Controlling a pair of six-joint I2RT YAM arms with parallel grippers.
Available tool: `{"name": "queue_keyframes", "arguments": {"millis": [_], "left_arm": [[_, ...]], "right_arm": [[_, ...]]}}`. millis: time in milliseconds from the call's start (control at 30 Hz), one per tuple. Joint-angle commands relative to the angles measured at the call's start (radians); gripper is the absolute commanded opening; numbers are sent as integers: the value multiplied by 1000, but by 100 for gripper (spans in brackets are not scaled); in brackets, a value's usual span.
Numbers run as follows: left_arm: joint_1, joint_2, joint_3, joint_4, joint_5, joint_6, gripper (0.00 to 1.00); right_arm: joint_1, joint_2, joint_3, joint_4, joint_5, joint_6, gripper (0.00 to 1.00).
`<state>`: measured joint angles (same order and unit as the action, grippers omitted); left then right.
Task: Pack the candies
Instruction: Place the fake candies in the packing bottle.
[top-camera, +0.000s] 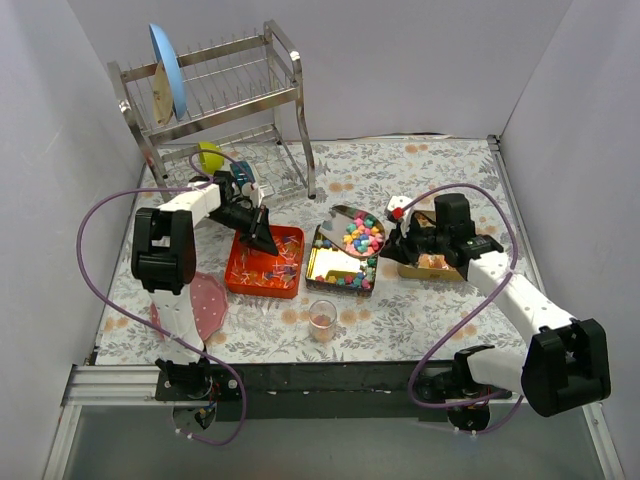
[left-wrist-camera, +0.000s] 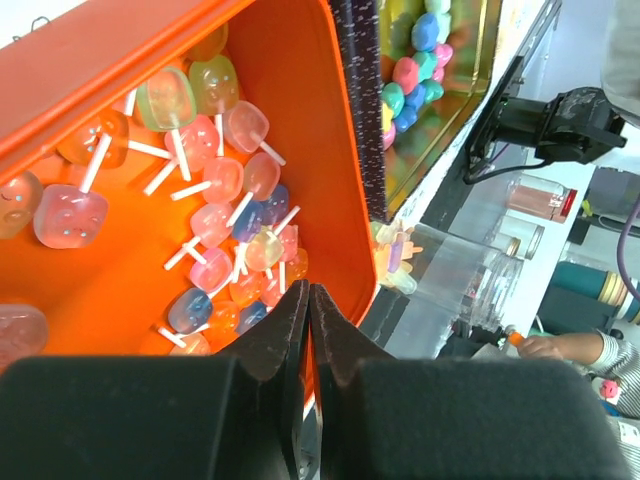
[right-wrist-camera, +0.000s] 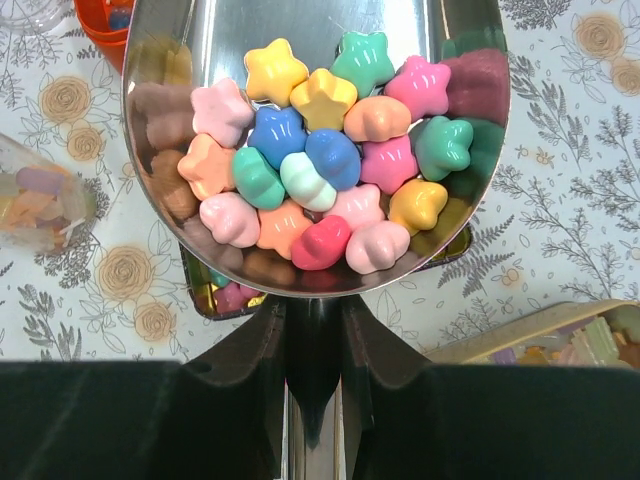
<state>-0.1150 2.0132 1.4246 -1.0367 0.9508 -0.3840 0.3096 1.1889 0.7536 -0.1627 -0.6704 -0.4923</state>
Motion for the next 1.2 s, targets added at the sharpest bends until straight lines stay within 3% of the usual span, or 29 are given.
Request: {"name": "queue_keyframes", "arguments": {"millis": [0, 167, 400, 433, 467, 600, 700, 1000, 1067, 1100, 1167], "left_arm": [[-2, -88, 20, 30, 48, -19, 4], [-2, -126, -10, 84, 0, -70, 5], [-2, -172, -18, 102, -182, -39, 9], [-2, -172, -19, 107, -197, -39, 13], [-2, -172, -21, 109, -198, -36, 28], [-2, -206, -35, 135, -222, -47, 55], [-2, -220, -27, 112, -228, -26, 64], [0, -292, -69, 138, -291, -35, 73], [0, -310, -90, 144, -293, -35, 78], [0, -317, -96, 147, -293, -35, 98], [0, -332, -110, 148, -296, -35, 98]], "right_arm": [[2, -23, 180, -228, -12, -136, 1], [3, -31, 305, -440, -21, -259, 1], [60, -57, 360, -609, 6, -343, 1], [69, -61, 360, -621, 20, -354, 1], [78, -67, 362, -648, 25, -368, 1], [132, -103, 362, -715, 49, -437, 1], [157, -127, 355, -759, 58, -469, 1], [206, -129, 378, -853, 98, -595, 1], [221, -120, 397, -873, 129, -623, 1], [233, -117, 401, -873, 138, -623, 1], [244, -112, 417, -874, 163, -618, 1]]}}
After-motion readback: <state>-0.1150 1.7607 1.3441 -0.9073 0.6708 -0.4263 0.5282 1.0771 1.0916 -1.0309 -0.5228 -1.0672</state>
